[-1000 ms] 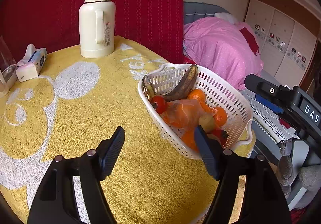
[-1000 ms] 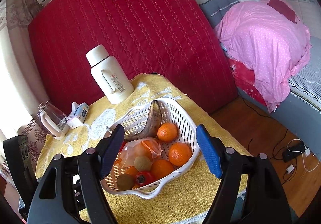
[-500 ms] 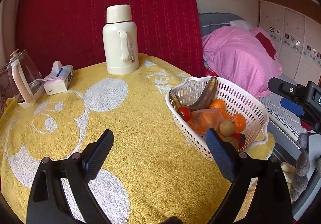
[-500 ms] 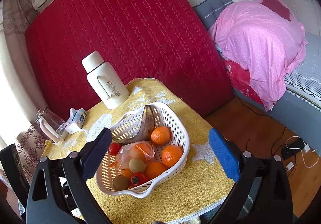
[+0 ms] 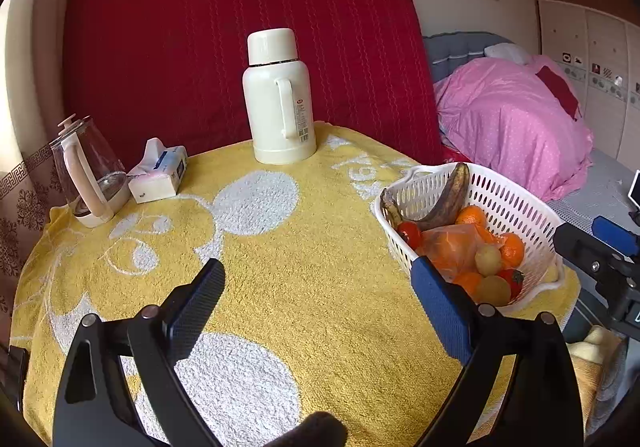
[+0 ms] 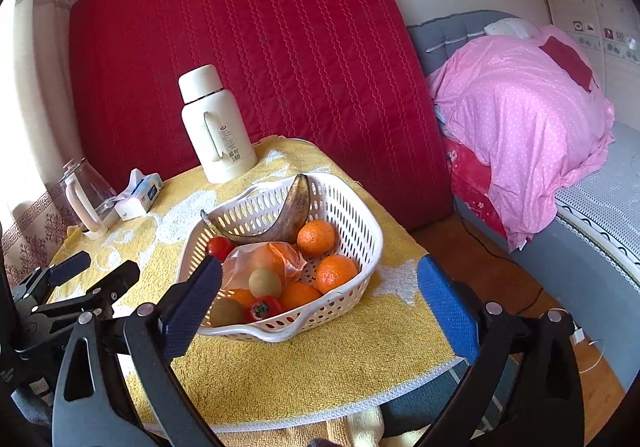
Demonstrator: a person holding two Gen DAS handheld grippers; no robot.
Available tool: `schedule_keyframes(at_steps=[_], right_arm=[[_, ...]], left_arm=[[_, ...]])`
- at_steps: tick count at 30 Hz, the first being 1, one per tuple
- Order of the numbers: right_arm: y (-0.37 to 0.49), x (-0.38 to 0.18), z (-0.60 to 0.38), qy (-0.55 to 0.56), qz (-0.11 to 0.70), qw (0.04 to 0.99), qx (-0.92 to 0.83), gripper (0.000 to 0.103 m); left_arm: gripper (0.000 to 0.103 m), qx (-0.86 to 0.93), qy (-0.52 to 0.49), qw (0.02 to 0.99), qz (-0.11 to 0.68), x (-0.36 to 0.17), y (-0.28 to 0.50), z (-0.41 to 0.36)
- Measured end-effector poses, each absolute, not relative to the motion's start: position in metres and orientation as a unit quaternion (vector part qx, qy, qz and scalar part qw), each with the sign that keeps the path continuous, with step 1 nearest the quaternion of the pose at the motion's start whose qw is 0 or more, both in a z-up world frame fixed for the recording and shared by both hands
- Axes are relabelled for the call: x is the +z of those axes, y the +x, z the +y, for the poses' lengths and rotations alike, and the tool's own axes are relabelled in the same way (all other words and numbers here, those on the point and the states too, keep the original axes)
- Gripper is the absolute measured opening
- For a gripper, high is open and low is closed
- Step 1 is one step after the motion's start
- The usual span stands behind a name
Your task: Organize fruits
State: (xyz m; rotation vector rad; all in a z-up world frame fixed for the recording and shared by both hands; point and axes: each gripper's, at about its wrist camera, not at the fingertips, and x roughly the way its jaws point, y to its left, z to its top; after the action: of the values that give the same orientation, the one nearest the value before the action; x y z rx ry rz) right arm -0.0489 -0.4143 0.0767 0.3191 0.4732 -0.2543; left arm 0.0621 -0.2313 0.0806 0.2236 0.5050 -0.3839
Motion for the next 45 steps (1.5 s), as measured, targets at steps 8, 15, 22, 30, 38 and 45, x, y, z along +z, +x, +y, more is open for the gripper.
schedule_keyframes(at_steps=[8,15,22,30,38,45], right_arm=[[-0.047,0.074,-0.390,0.111,0.238,0.958,-0.111,0.099],[-0.047,0.073,-0.385,0.103,0.241,0.959,-0.107,0.099],[-0.046,0.070,-0.382,0.101,0.244,0.959,-0.105,0.099],[-0.045,0.069,-0.381,0.098,0.247,0.959,-0.103,0.099],[-0.045,0.068,-0.381,0.095,0.247,0.959,-0.104,0.099],[-0.044,0.066,-0.381,0.093,0.251,0.958,-0.105,0.099]], left_arm=[[0.093,-0.166,0.128,0.951,0.227,0.080,0.058,-0.231],[0.093,-0.159,0.132,0.952,0.227,0.076,0.059,-0.231],[0.093,-0.159,0.133,0.950,0.232,0.073,0.060,-0.231],[0.093,-0.165,0.142,0.950,0.224,0.072,0.056,-0.234],[0.093,-0.161,0.150,0.951,0.218,0.070,0.055,-0.235],[0.093,-0.160,0.154,0.951,0.217,0.068,0.055,-0.236]])
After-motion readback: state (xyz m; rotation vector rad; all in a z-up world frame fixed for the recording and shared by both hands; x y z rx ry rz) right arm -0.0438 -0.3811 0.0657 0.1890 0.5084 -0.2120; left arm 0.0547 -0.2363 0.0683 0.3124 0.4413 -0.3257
